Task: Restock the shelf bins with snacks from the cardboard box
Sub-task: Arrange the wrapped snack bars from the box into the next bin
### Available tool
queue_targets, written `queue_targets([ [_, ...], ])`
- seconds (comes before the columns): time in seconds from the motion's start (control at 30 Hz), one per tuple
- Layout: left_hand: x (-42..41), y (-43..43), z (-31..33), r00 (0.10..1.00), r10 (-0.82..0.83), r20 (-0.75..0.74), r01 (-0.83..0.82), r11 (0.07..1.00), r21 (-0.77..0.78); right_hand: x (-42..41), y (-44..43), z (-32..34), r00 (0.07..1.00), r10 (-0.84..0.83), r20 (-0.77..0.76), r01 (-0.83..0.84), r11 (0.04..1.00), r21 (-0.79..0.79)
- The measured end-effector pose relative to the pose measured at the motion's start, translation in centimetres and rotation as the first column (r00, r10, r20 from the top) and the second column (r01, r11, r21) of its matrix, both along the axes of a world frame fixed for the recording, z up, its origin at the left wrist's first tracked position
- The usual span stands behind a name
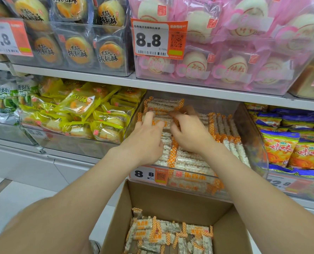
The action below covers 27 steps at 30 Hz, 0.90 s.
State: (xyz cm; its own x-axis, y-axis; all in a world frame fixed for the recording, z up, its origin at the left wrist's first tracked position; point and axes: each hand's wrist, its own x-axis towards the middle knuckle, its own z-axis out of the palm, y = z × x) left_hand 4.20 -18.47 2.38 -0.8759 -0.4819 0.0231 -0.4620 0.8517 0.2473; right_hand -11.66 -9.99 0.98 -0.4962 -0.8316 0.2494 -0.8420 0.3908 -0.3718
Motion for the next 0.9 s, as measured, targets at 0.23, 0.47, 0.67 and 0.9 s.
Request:
queue_targets([
  [0.23,-0.1,0.1,0.2,1.000,0.025,-0.010,-0.025,1.000,0.017,0.8,0.5,0.4,0.997,-0.063,0.050,0.065,0.997,-0.039],
  [0.47,-0.1,0.1,0.2,0.994,0.035,-0.100,-0.034,0.999,0.010,-0.4,1.0,0.8,0.976,-0.192,0.102,0.196,0.980,-0.034],
  [0.67,0.0,-0.1,0.2,0.993,0.011,-0.119,-0.012,1.000,-0.003,-1.2,1.9,0.5,0.964,-0.252,0.082,0.255,0.967,-0.029],
  [0.9,0.2,0.8,0.1,0.999,0.009,-0.033,-0.008,0.999,0.035,-0.9,0.0,0.7,0.983,-0.105,0.153,0.113,0.992,-0.048],
])
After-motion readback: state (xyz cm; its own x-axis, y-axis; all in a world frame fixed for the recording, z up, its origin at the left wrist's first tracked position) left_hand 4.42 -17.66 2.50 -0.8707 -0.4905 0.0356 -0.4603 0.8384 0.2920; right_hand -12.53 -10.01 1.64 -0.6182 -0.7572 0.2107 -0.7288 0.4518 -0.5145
